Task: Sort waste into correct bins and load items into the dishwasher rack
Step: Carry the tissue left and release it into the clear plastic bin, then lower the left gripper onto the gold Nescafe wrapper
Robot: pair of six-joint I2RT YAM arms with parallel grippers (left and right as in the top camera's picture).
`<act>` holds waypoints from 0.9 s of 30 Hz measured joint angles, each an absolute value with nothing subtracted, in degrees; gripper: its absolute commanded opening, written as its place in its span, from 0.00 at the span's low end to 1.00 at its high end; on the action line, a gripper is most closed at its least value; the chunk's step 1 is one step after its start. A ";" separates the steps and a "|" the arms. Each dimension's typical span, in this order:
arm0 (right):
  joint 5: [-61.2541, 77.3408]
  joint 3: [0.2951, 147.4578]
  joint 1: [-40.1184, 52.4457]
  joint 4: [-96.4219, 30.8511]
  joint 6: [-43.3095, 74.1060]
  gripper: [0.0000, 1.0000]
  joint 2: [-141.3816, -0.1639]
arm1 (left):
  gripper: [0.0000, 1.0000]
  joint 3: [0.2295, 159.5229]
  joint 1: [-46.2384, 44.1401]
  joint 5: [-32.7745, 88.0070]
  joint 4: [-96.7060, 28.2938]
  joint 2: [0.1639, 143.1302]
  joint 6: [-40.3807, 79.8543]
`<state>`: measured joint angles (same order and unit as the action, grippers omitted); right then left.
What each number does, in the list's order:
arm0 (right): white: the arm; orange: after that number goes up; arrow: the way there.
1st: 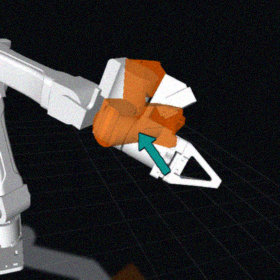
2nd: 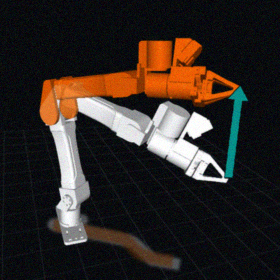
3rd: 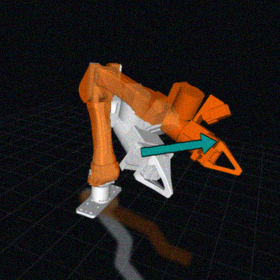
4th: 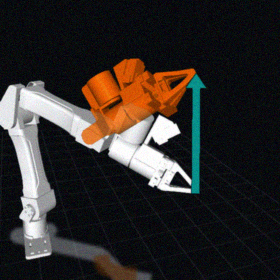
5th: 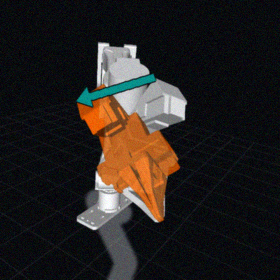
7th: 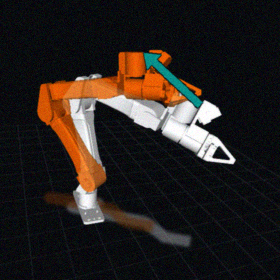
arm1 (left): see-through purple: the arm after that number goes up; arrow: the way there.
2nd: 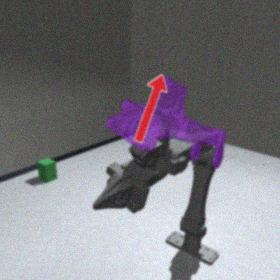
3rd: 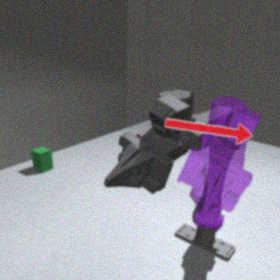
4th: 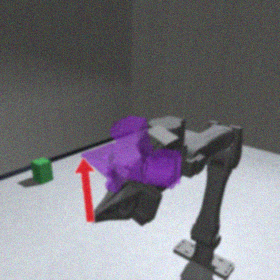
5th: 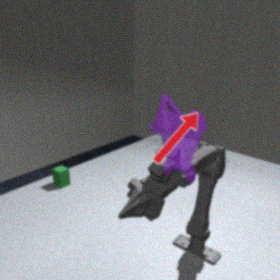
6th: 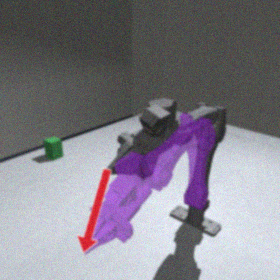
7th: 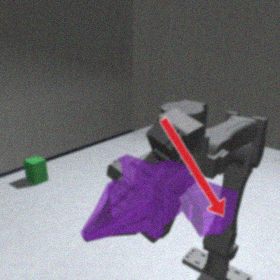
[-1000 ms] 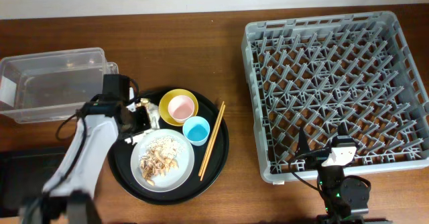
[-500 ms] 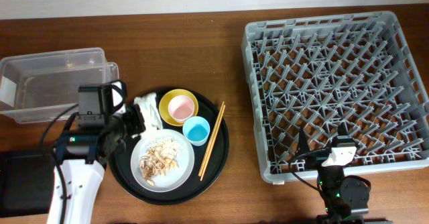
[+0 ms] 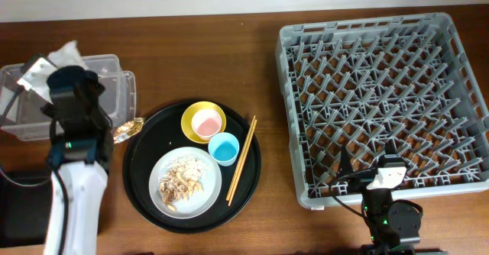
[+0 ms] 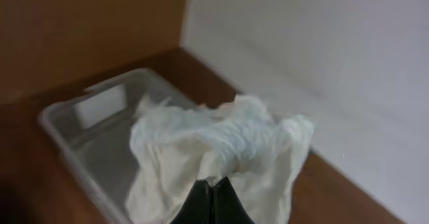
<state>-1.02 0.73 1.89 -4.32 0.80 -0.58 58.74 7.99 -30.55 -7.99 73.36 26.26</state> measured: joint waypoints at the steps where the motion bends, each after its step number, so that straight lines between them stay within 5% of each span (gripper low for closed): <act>1: -1.02 0.73 1.89 -4.27 0.84 0.98 -0.58 | 0.50 58.74 9.91 -31.09 -6.50 76.75 26.48; 5: -1.02 0.73 1.89 -4.29 0.78 0.98 -0.58 | 0.99 58.72 14.00 -30.87 -4.01 82.89 26.74; 11: -1.04 0.73 1.89 -4.27 0.82 0.98 -0.58 | 0.99 58.83 14.61 -16.93 -10.09 82.13 27.11; 13: -1.04 0.73 1.89 -4.27 0.80 0.98 -0.58 | 0.98 58.83 14.63 -8.40 -16.49 80.05 27.07; 16: -1.02 0.73 1.89 -4.27 0.82 0.98 -0.60 | 0.52 59.29 14.59 2.92 -30.72 74.08 27.09; 17: -1.02 0.73 1.89 -4.29 0.80 0.98 -0.58 | 0.48 59.24 14.59 4.56 -35.94 72.40 27.07; 27: -1.02 0.73 1.89 -4.27 0.80 0.98 -0.58 | 0.48 56.53 14.66 2.59 -37.01 81.17 31.86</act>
